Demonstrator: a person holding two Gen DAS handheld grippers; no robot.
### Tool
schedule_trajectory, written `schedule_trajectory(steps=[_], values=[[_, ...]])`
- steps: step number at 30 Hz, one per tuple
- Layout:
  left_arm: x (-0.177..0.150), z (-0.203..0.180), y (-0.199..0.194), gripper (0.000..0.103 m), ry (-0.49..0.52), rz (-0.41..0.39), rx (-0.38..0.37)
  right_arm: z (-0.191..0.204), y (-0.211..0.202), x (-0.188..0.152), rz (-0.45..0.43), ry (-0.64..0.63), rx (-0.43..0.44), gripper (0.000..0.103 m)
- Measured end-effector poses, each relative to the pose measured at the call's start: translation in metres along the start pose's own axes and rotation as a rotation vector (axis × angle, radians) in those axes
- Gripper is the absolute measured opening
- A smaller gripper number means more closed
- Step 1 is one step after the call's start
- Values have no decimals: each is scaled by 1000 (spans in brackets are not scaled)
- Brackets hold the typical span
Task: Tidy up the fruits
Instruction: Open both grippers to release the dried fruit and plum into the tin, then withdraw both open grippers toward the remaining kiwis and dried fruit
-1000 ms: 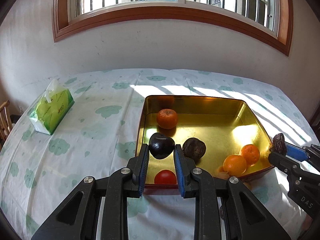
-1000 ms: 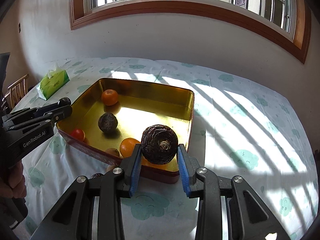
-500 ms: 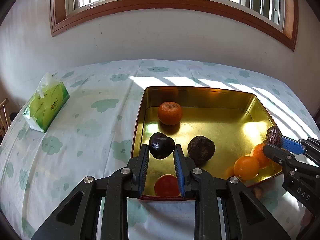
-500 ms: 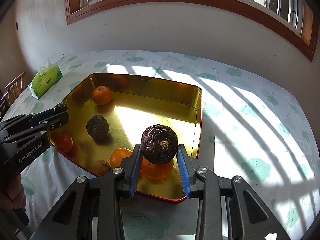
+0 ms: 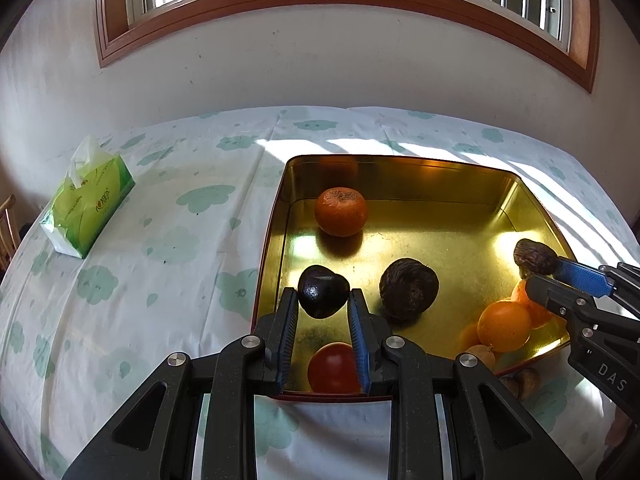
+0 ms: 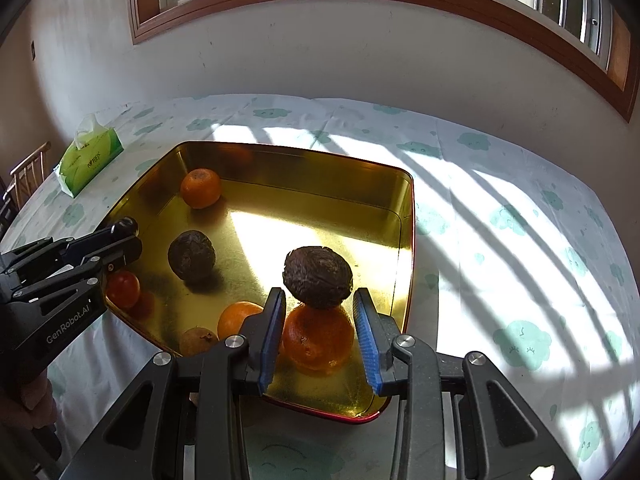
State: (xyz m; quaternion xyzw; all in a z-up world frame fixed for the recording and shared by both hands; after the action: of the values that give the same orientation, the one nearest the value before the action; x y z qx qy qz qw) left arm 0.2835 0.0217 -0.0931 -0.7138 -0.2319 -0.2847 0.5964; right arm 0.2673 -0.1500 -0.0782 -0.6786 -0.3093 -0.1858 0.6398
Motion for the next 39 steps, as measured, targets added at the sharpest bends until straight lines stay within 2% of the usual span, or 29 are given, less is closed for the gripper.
schedule_trajectory(steps=[9,11,12,15,24,32,39], values=[[-3,-8,3,30,4,13,-11,-1,-7,-2,-5,11,4,36],[-3,-11,1,42,8,10,-15,-2,-10,-2,-9,13,4,38],[-2,-12,-1,51,11,6,-13,-2,-13,-2,-12,15,2,39],[0,-17,-8,59,21,-13,-9,-5,-20,-4,-21,24,1,40],[-11,-23,-40,59,19,-41,-12,-14,-48,-22,-33,40,-1,40],[-52,-13,-66,59,16,-23,11,-18,-58,-67,15,40,-5,40],[-89,7,-70,59,-23,17,40,-8,-49,-92,81,38,41,40]])
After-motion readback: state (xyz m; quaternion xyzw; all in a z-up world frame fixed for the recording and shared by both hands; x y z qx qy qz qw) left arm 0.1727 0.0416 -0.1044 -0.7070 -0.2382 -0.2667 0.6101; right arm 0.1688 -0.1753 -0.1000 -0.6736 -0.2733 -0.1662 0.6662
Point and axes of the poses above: each gripper's, at about its wrist camera, not at the fingertips, and y roughly the way its jaws point, z to its left, x to its top, the point moved 10 cm from there along y, roughly the way its jaws point, and after that the axes turned 9 degrees about -x, right-handed, at the moved point
